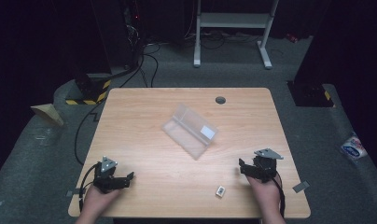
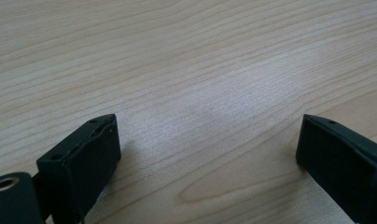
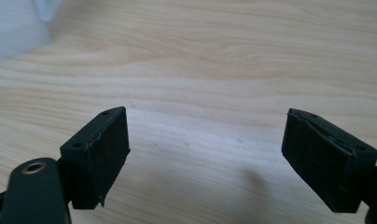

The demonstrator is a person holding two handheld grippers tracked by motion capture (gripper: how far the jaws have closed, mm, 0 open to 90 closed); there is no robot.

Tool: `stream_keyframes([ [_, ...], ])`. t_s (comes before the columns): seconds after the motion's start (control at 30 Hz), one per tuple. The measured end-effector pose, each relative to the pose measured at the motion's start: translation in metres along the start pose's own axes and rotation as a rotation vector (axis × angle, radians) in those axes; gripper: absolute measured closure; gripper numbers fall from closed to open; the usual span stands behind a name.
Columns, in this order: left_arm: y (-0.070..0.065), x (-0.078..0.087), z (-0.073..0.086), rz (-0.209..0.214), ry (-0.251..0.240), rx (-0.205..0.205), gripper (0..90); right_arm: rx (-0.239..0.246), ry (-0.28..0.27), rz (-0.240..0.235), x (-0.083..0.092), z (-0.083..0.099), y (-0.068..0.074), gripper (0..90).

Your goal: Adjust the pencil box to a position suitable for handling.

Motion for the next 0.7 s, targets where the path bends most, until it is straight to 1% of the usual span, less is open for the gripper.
stream_keyframes([
  [0.03,0.0,0.0,0.0,0.0,0.001,0.0,6.7,0.006,-0.014,-0.014,0.001,-0.005,0.007,15.3],
  [0.07,0.0,0.0,0.0,0.0,0.001,0.0,6.7,0.006,-0.014,-0.014,0.001,-0.005,0.007,15.3],
  [0.1,0.0,0.0,0.0,-0.001,0.0,0.001,6.7,0.015,-0.023,-0.029,0.001,-0.01,0.015,15.3],
  [0.13,0.0,0.0,0.0,-0.001,0.0,0.001,6.7,0.015,-0.023,-0.029,0.001,-0.01,0.015,15.3],
  [0.17,0.0,0.0,0.0,-0.001,0.0,0.001,6.7,0.022,-0.025,-0.046,0.0,-0.014,0.023,15.0],
  [0.2,0.0,0.0,0.0,-0.001,0.0,0.001,6.7,0.022,-0.025,-0.046,0.0,-0.014,0.023,15.0],
  [0.23,0.0,0.0,0.0,-0.001,0.001,0.001,6.7,0.027,-0.03,-0.061,-0.001,-0.019,0.031,14.9],
  [0.27,0.0,0.0,0.0,-0.001,0.001,0.001,6.7,0.027,-0.03,-0.061,-0.001,-0.019,0.031,14.9],
  [0.3,0.0,0.0,0.0,-0.001,0.0,0.001,6.7,0.024,-0.033,-0.077,-0.002,-0.024,0.038,14.9],
  [0.33,0.0,0.0,0.0,-0.001,0.0,0.001,6.7,0.024,-0.033,-0.077,-0.002,-0.024,0.038,14.9],
  [0.4,0.0,0.0,0.0,-0.001,0.0,0.001,6.7,0.031,-0.036,-0.087,-0.005,-0.028,0.046,14.9],
  [0.43,0.0,0.0,0.0,-0.001,0.0,0.001,6.7,0.035,-0.034,-0.098,-0.007,-0.033,0.054,14.8],
  [0.47,0.0,0.0,0.0,-0.001,0.0,0.001,6.7,0.035,-0.034,-0.098,-0.007,-0.033,0.054,14.8],
  [0.5,0.0,0.0,0.0,-0.001,0.001,0.001,6.7,0.044,-0.035,-0.111,-0.009,-0.038,0.063,14.8],
  [0.53,0.0,0.0,0.0,-0.001,0.001,0.001,6.7,0.044,-0.035,-0.111,-0.009,-0.038,0.063,14.8],
  [0.57,0.0,0.0,0.0,-0.001,0.001,0.0,6.7,0.055,-0.037,-0.122,-0.011,-0.043,0.073,14.9],
  [0.6,0.0,0.0,0.0,-0.001,0.003,-0.003,6.7,0.055,-0.037,-0.122,-0.011,-0.043,0.073,14.9],
  [0.63,0.0,0.0,0.0,-0.001,0.003,-0.003,6.7,0.07,-0.036,-0.126,-0.015,-0.048,0.083,15.0],
  [0.67,0.0,0.0,0.0,-0.001,0.003,-0.003,6.7,0.07,-0.036,-0.126,-0.015,-0.048,0.083,15.0],
  [0.7,0.0,0.0,0.0,-0.001,0.003,-0.003,6.7,0.077,-0.033,-0.127,-0.017,-0.049,0.087,14.9],
])
Point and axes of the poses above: each handheld gripper's, and its own axes: x roughly backward along the jaws, z roughly out of its underside, y roughly to its left, the point moved 9 cm from there along -x, roughly forward along the jaws, and after that the axes turned 2 degrees about -x, right-handed, at the moved point
